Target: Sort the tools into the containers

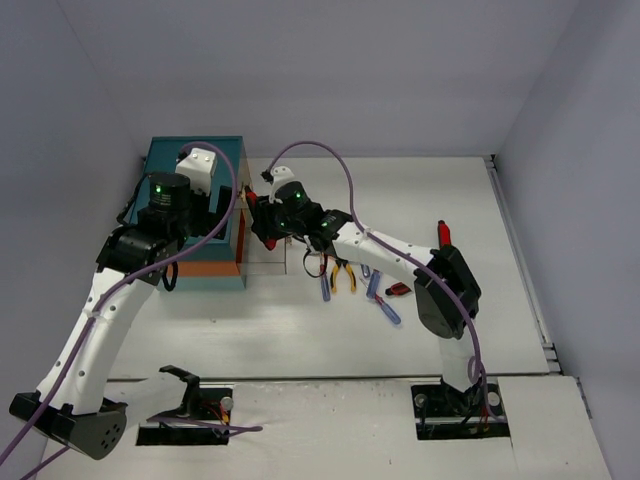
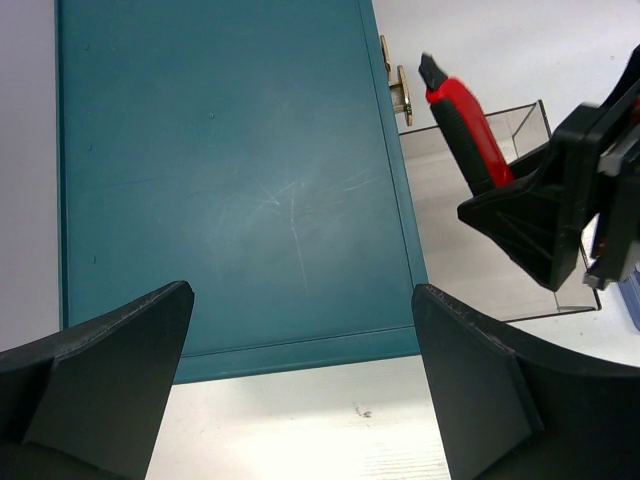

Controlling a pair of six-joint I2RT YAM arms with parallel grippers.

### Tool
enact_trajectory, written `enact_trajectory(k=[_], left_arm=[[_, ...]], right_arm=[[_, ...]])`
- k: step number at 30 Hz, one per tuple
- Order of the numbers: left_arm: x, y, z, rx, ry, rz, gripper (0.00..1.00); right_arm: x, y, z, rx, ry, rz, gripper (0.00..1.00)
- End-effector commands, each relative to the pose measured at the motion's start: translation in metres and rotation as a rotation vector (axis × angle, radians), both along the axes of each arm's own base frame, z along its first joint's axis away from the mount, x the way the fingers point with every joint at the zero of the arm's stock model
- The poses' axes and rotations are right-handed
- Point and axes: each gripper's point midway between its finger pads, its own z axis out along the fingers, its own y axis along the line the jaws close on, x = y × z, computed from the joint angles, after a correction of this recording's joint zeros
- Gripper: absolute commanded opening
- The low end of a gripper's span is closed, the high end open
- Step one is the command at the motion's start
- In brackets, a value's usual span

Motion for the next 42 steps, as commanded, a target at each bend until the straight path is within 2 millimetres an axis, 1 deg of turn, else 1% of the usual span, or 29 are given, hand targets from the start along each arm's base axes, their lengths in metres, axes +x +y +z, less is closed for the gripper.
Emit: enact_trajectory(k=[1, 2, 3, 4, 7, 9, 12, 18, 24, 29, 30, 33, 34, 36, 38, 40, 42], left_arm=[[0.005, -0.002, 0.021, -0.028, -0.083, 0.006, 0.89], [0.005, -0.002, 0.021, -0.028, -0.082, 0.006, 0.89], [0.006, -0.002, 0.021, -0.028, -0.085, 0.009, 0.89], [0.007, -0.003, 0.019, -0.028, -0.082, 0.006, 0.89], [0.013, -0.007, 0.009, -0.035, -0.069, 0.0, 0.89], [0.015, -0.009, 0.004, -0.038, -0.059, -0.001, 0.89], [0.022, -0.012, -0.005, -0.038, -0.048, 0.0, 0.89], [0.033, -0.014, -0.019, -0.026, -0.025, 0.009, 0.89], [0.039, -0.015, -0.024, -0.017, -0.014, 0.016, 0.89], [0.041, -0.013, -0.024, -0.008, -0.018, 0.025, 0.89], [0.041, -0.013, -0.023, -0.007, -0.02, 0.025, 0.89], [0.041, -0.013, -0.022, -0.011, -0.023, 0.024, 0.89], [0.041, -0.014, -0.021, -0.011, -0.024, 0.022, 0.89], [0.042, -0.014, -0.02, -0.01, -0.026, 0.023, 0.89], [0.042, -0.014, -0.019, -0.008, -0.03, 0.021, 0.89], [0.042, -0.013, -0.016, -0.007, -0.034, 0.022, 0.89], [0.042, -0.013, -0.014, -0.007, -0.039, 0.021, 0.89]], right_arm=[[0.004, 0.01, 0.028, 0.101, -0.087, 0.009, 0.0], [0.004, 0.008, 0.023, 0.088, -0.088, 0.005, 0.0], [0.003, 0.005, 0.024, 0.082, -0.095, 0.004, 0.0], [0.003, 0.0, 0.018, 0.058, -0.098, -0.005, 0.0], [0.001, -0.012, 0.015, 0.024, -0.117, -0.02, 0.0], [0.0, -0.017, 0.016, 0.013, -0.125, -0.024, 0.0], [-0.003, -0.023, 0.01, -0.023, -0.119, -0.024, 0.0], [-0.001, -0.04, 0.008, -0.105, -0.138, -0.062, 0.0], [-0.001, -0.048, 0.003, -0.212, -0.149, -0.041, 0.0], [-0.009, -0.052, -0.011, -0.296, -0.126, 0.0, 0.0], [-0.012, -0.052, -0.013, -0.302, -0.121, 0.011, 0.01], [-0.019, -0.045, -0.015, -0.303, -0.115, 0.055, 0.11], [-0.021, -0.042, -0.017, -0.312, -0.115, 0.07, 0.13], [-0.025, -0.032, -0.013, -0.305, -0.125, 0.114, 0.17], [-0.027, -0.027, -0.015, -0.319, -0.135, 0.145, 0.25], [-0.025, -0.023, -0.009, -0.315, -0.148, 0.152, 0.35], [-0.027, -0.018, -0.003, -0.302, -0.156, 0.179, 0.41]])
